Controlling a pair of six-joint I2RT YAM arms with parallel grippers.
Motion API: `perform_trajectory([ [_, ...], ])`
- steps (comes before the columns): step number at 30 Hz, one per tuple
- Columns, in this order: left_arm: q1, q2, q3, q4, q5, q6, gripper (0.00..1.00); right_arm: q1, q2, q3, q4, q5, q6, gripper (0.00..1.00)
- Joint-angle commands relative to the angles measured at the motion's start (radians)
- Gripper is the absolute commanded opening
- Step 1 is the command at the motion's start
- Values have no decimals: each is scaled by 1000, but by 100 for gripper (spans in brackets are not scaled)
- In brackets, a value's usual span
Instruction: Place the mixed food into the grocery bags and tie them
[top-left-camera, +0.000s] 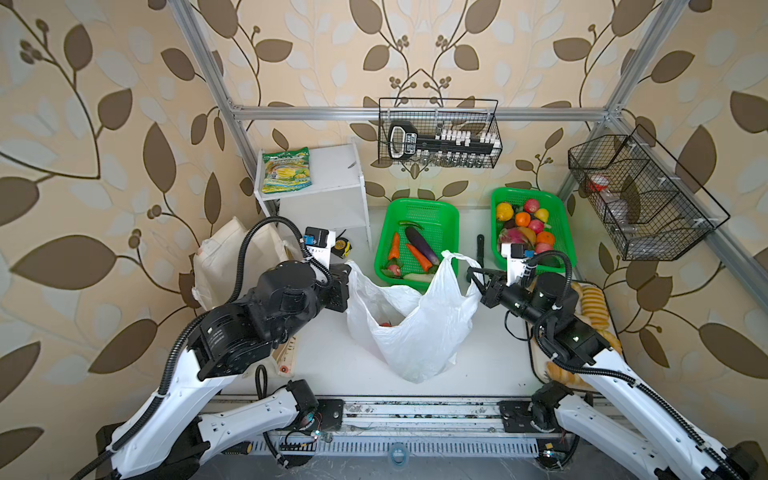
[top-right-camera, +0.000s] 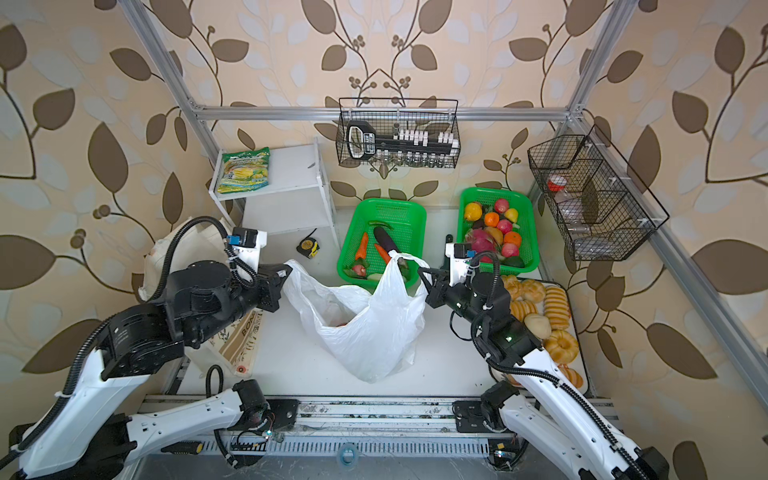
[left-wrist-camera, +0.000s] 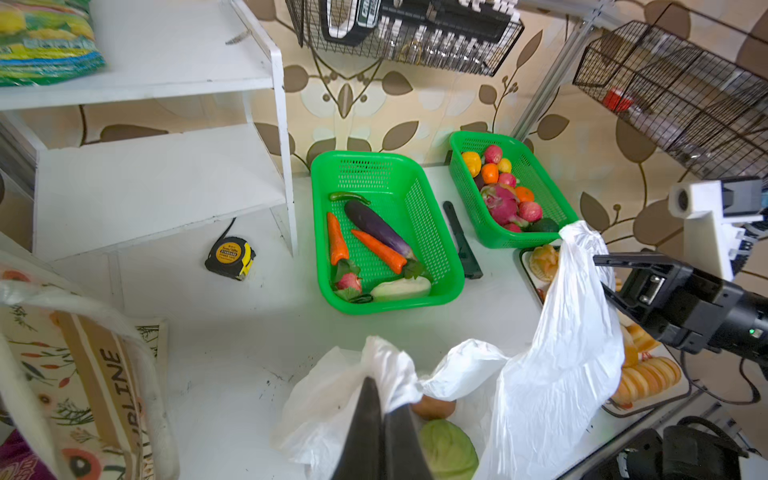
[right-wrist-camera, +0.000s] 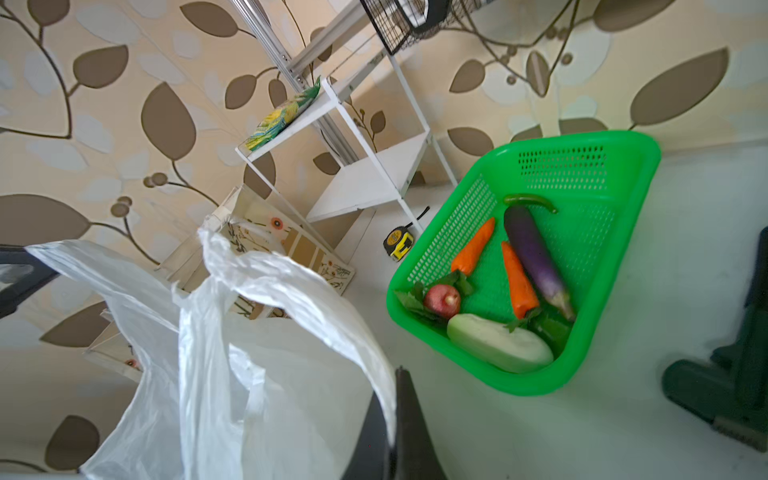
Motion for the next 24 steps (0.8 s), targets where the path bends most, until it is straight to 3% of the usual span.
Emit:
perform_trajectory([
  [1, 5, 44, -16, 33, 39, -41, 28, -5, -28, -6, 86, -50, 65, 1],
  [4, 5, 59, 7, 67, 47, -18, 62, -5, -48, -7, 91, -26, 22, 1],
  [7, 5, 66, 40, 120, 84, 26, 78, -5, -67, -10, 96, -14, -1, 1],
  [18, 5, 161, 172, 235, 271, 54, 85, -4, -96, -34, 132, -15, 2, 1],
  [24, -2, 308, 291, 228, 488, 73, 78, -5, -105, -37, 141, -25, -5, 1],
])
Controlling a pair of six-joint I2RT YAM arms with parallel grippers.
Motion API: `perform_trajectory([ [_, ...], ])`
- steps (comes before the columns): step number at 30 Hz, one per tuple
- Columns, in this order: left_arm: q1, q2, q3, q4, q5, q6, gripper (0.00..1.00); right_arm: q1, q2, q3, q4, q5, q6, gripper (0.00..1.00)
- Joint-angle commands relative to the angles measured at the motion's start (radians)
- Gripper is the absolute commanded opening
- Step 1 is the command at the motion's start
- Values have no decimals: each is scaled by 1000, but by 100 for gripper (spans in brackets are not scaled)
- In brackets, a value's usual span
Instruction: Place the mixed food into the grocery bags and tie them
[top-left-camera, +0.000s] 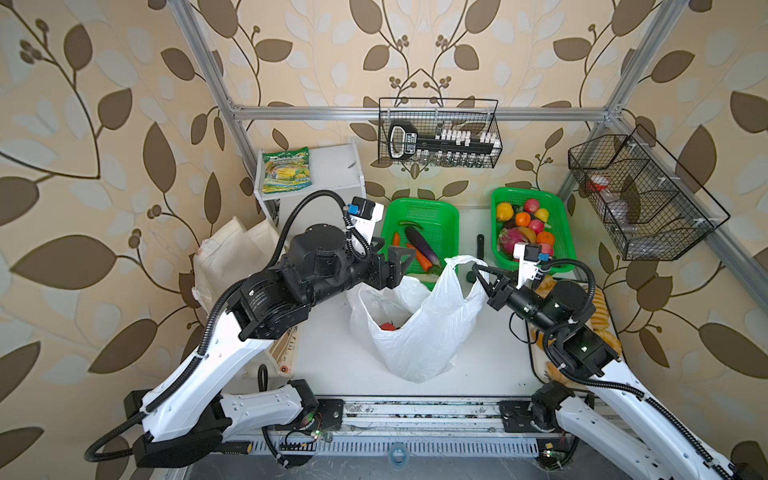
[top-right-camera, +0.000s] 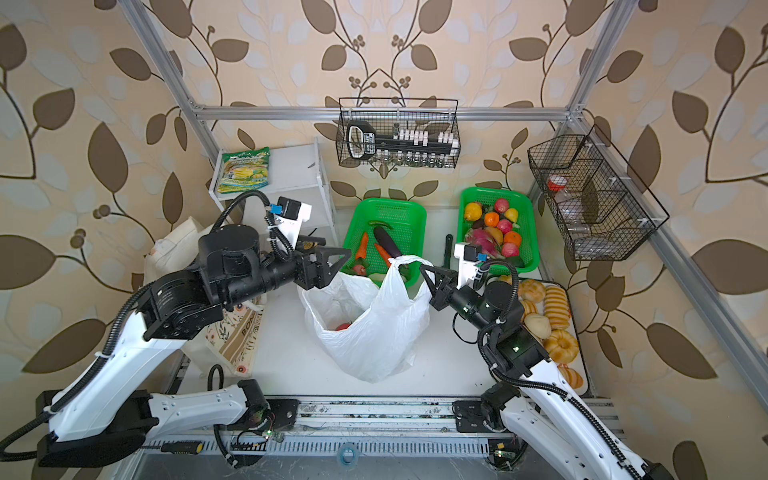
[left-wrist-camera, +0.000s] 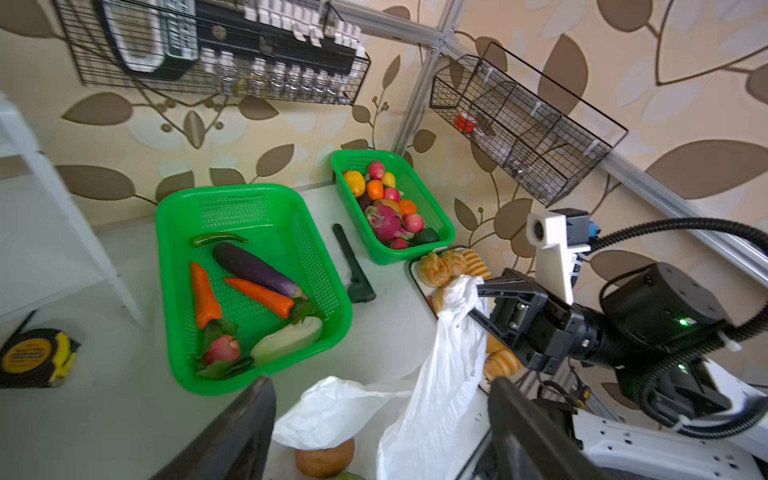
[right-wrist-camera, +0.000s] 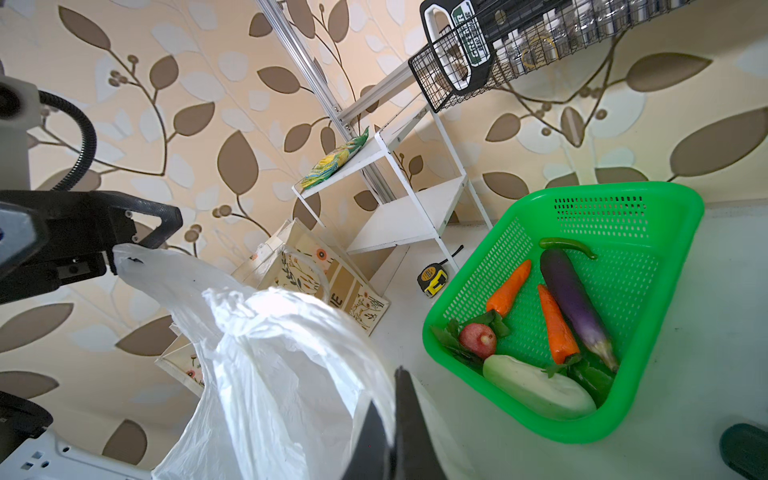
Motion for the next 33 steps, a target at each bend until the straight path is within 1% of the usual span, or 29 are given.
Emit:
perform_trajectory([
  [1, -16, 96, 97, 7, 152, 43, 76, -5, -16, -15, 39, -11, -17, 1],
  [2, -37, 123, 115, -8, 141, 62, 76, -5, -17, -15, 39, -12, -18, 1],
  [4, -87, 172, 148, -34, 85, 97, 79, -5, -20, -17, 37, -13, -20, 1],
  [6, -100, 196, 163, -32, 63, 106, 82, -5, -25, -18, 34, -13, -21, 1],
  [8, -100, 201, 171, -38, -2, 102, 83, -5, -26, -21, 34, -12, -22, 1],
  [11, -100, 185, 184, -95, -168, 129, 86, -6, -30, -21, 27, -6, -26, 1],
  [14, -100, 137, 193, -188, -382, 175, 90, -6, -35, -21, 16, -3, -39, 1],
  [16, -100, 86, 193, -247, -503, 200, 96, -6, -37, -19, 9, 0, -44, 1],
  [17, -100, 63, 191, -268, -541, 204, 98, -6, -36, -18, 6, 1, -47, 1],
  [19, -100, 9, 184, -303, -589, 209, 99, -7, -34, -18, 7, 3, -50, 1],
  [21, -100, -37, 168, -308, -574, 206, 99, -8, -34, -17, 12, -2, -50, 1],
  [22, -100, -57, 156, -295, -538, 208, 98, -8, -32, -17, 16, -4, -50, 1],
  [24, -99, -75, 136, -257, -447, 202, 90, -7, -26, -15, 22, -7, -47, 1],
  [26, -100, -61, 139, -226, -341, 201, 85, -7, -20, -11, 23, -10, -45, 1],
  [30, -100, 44, 240, -242, -170, 226, 77, -8, -21, -7, 19, -20, -37, 1],
  [33, -100, 156, 320, -262, -70, 259, 77, -8, -29, -9, 17, -22, -36, 1],
])
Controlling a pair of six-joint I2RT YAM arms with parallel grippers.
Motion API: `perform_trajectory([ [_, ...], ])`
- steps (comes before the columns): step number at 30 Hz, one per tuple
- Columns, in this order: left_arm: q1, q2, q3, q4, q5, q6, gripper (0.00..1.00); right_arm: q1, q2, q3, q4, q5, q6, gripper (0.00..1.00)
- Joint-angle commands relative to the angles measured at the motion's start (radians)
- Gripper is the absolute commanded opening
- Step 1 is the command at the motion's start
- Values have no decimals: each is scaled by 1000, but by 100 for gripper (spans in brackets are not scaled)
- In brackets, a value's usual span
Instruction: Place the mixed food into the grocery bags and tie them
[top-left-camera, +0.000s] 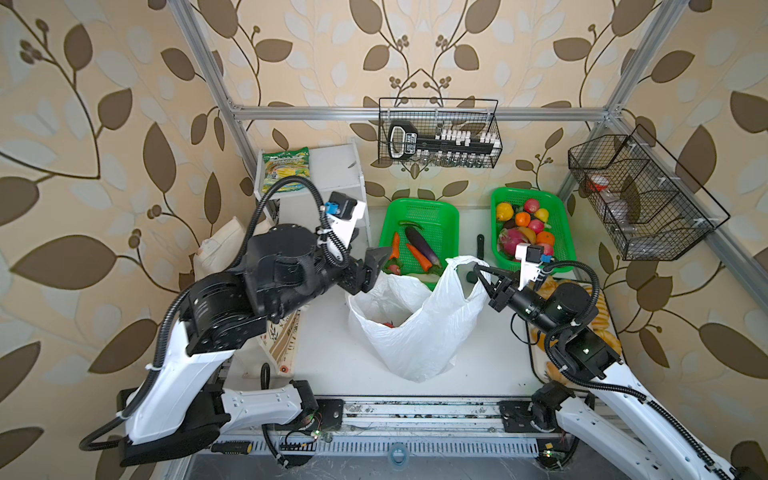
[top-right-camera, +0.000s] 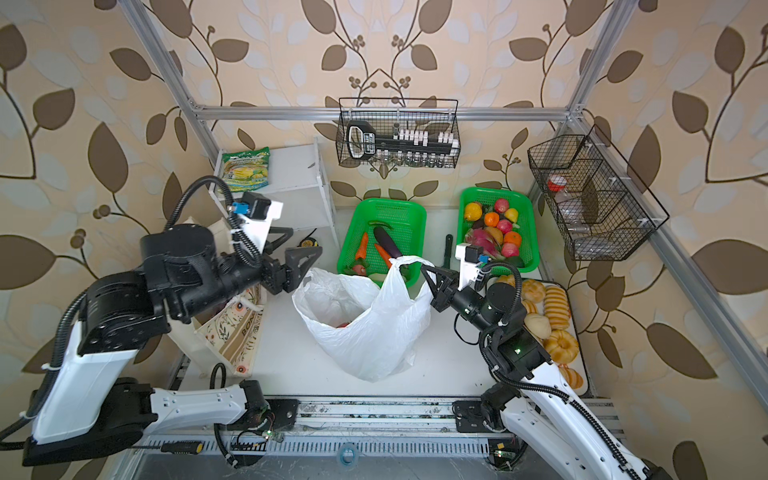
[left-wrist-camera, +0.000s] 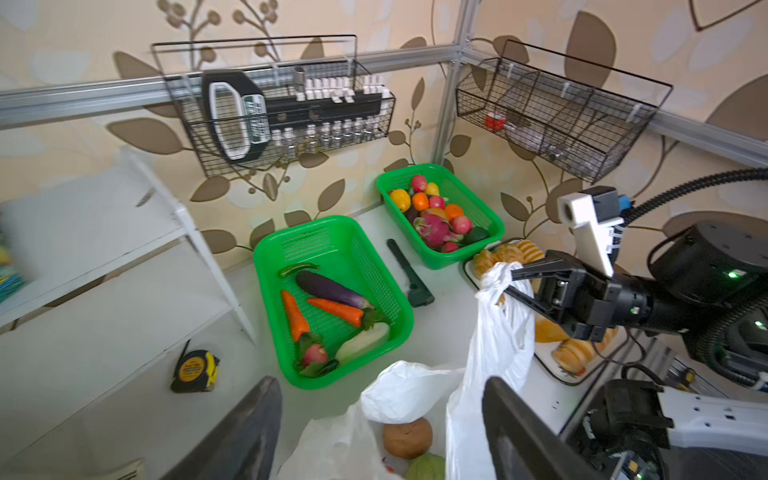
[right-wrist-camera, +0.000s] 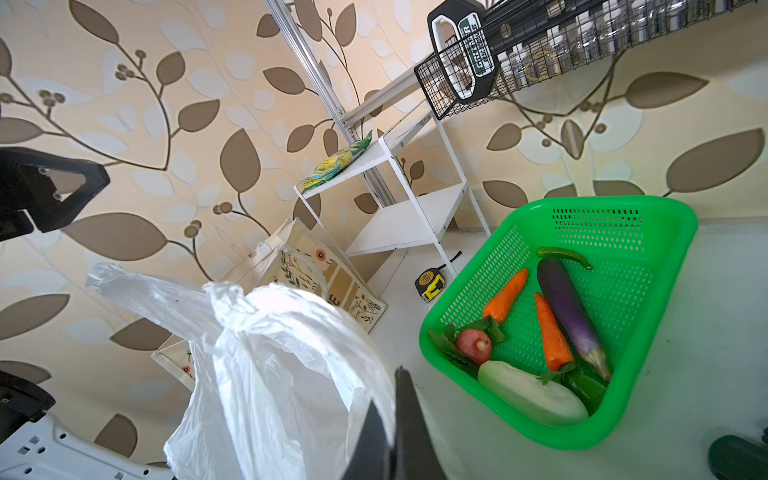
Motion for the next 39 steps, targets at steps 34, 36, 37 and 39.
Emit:
perform_trajectory([
  [34, 62, 463, 263, 5, 589, -31, 0, 1, -6, -6, 43, -103, 5, 25],
  [36, 62, 418, 193, 108, 568, -75, 0, 2, -4, -1, 66, -143, 26, 39],
  [37, 62, 387, 139, 173, 561, -98, 0, 2, 3, 6, 78, -169, 44, 45],
  [39, 62, 334, 40, 291, 556, -132, 0, 5, 21, 24, 81, -208, 82, 58],
])
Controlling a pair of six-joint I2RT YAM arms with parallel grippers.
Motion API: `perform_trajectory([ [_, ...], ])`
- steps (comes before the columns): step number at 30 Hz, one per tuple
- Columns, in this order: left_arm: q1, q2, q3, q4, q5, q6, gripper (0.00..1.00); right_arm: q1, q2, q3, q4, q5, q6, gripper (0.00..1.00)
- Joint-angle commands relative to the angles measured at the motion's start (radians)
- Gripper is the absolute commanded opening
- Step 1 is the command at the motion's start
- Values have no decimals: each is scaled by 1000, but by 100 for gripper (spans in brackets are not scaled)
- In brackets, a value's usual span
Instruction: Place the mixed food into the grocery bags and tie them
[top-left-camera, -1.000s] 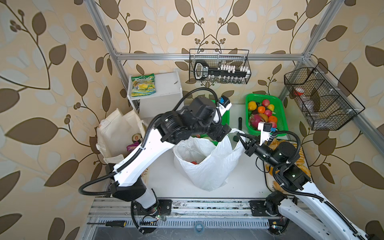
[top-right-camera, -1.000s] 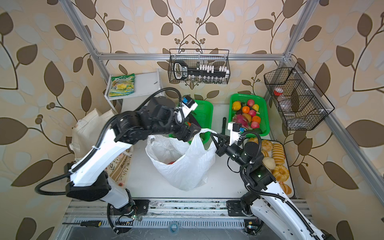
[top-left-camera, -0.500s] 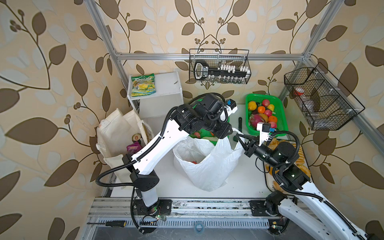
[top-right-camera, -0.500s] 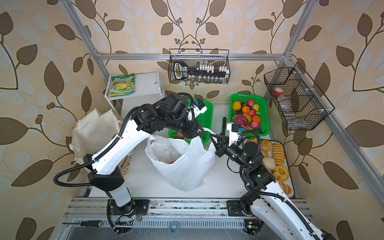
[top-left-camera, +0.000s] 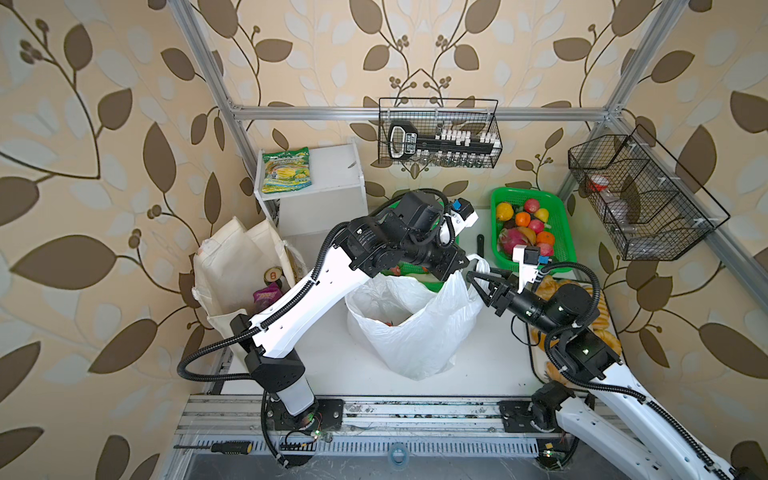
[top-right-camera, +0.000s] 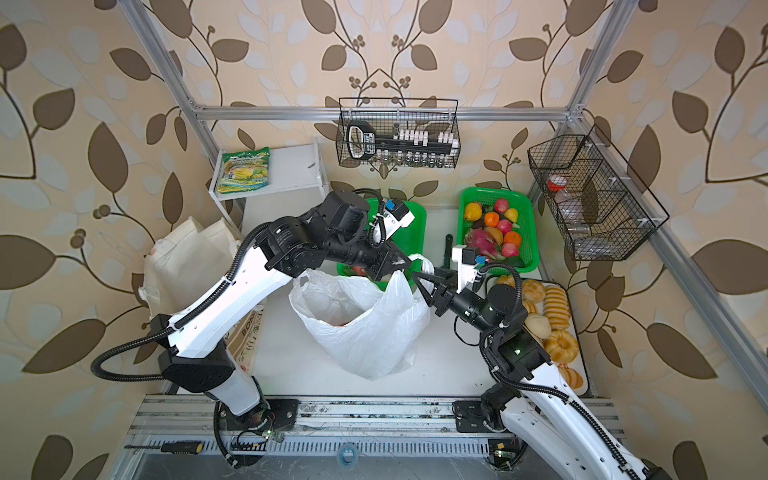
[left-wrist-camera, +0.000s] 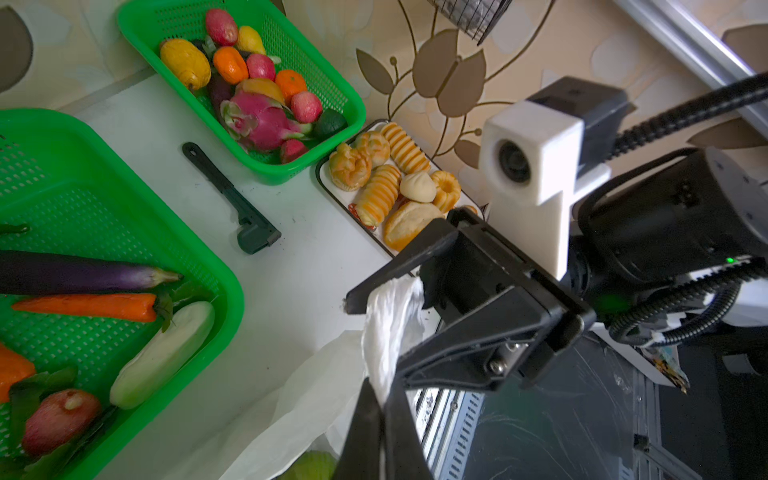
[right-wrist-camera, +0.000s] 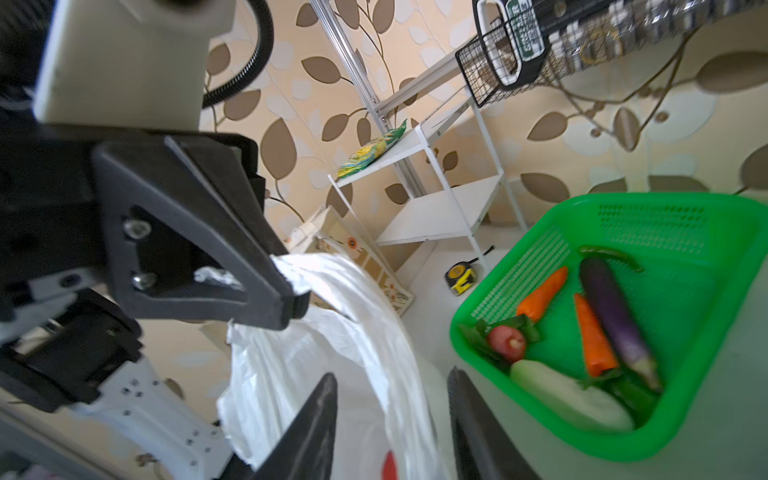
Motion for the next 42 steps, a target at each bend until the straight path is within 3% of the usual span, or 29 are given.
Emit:
perform_trajectory([
  [1, -2, -121, -112, 266, -9, -83, 0, 5, 30, 40, 46, -102, 61, 61],
  [5, -2, -165, -201, 359, -39, -114, 0, 26, 81, 72, 61, -152, 102, 74],
  [9, -2, -202, -219, 370, -58, -137, 0, 85, 118, 92, 76, -148, 72, 80],
  [18, -2, -258, -307, 438, -162, -199, 0, 130, 67, 69, 98, 6, 29, 84],
  [21, -2, -273, -336, 472, -164, -220, 0, 131, 40, 57, 111, -9, 5, 91],
  [22, -2, -275, -342, 483, -156, -227, 0, 132, 43, 60, 111, -24, 2, 100],
  [25, -2, -271, -343, 492, -128, -238, 0, 142, 64, 64, 113, -40, -10, 100],
  [28, -2, -262, -337, 500, -87, -242, 0, 154, 94, 61, 117, 24, -45, 99],
  [35, -2, -259, -334, 488, -84, -251, 0, 236, 167, 80, 154, 81, -257, 97],
  [39, -2, -261, -337, 494, -85, -254, 0, 238, 205, 73, 182, 101, -280, 89],
  [42, -2, -265, -335, 485, -92, -249, 0, 218, 205, 45, 253, 54, -248, 82],
])
